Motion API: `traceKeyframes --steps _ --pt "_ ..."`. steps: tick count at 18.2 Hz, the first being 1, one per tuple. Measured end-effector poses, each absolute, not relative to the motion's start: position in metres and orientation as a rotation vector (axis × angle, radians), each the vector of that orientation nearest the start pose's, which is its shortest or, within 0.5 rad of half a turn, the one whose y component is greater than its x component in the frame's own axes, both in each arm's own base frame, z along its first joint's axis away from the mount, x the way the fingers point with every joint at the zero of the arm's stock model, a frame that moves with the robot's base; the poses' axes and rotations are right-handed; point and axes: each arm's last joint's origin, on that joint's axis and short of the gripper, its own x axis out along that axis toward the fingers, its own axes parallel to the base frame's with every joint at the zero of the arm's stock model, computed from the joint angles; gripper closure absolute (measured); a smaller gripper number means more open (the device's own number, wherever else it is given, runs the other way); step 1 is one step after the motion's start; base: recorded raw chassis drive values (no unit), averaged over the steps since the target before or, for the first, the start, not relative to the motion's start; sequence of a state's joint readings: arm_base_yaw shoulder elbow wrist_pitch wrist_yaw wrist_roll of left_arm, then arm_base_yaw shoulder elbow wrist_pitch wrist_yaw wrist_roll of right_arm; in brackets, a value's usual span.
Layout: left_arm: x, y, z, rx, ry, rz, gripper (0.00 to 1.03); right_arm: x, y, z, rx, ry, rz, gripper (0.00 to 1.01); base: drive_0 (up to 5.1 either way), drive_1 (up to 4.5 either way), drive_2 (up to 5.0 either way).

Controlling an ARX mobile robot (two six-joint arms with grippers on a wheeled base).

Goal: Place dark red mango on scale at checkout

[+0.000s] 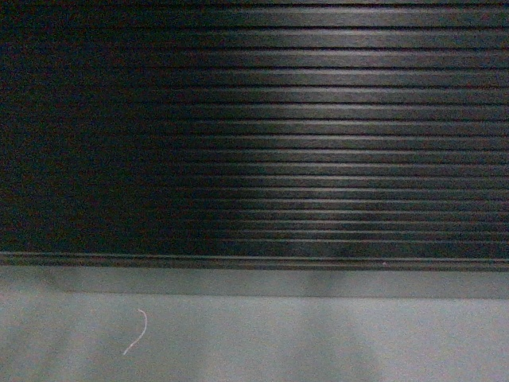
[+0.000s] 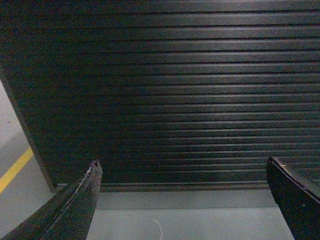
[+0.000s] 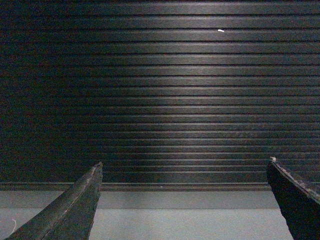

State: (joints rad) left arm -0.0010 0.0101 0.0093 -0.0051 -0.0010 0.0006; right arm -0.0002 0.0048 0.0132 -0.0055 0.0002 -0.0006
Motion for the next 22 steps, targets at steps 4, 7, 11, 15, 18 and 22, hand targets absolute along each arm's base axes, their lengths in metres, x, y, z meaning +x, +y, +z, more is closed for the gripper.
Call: traceKeyframes --steps 4,7,11,15,18,22 --pt "0.0978 -0.0001 0.1657 0.001 0.002 -0.001 0.05 0.0972 0.0000 0.1672 -0.001 -0.004 0.000 0.03 0.0 4.01 -4.1" --pt "0.0978 -0.0001 0.1656 0.001 0.004 0.000 0.05 0.0972 0.0000 0.1671 -0.001 -0.003 0.000 0.03 0.0 3.63 -3.5" --pt "0.0978 -0.0001 0.1657 0.001 0.003 0.000 0.05 0.0972 0.0000 0.1674 -0.001 -0.006 0.000 0.03 0.0 0.69 -0.6" --pt "0.0978 -0.0001 0.1656 0.001 0.004 0.000 0.05 0.0972 0.0000 0.1672 -0.001 -0.004 0.000 0.03 0.0 0.00 0.0" --pt "0.0978 -0.0001 0.1656 0.001 0.004 0.000 0.05 0.0972 0.0000 0.1672 -0.001 -0.004 0.000 0.03 0.0 0.00 0.0" --pt "0.0978 -0.0001 0.1656 0.001 0.004 0.000 0.05 0.0972 0.0000 0.1672 -0.001 -0.004 0.000 0.03 0.0 0.00 0.0"
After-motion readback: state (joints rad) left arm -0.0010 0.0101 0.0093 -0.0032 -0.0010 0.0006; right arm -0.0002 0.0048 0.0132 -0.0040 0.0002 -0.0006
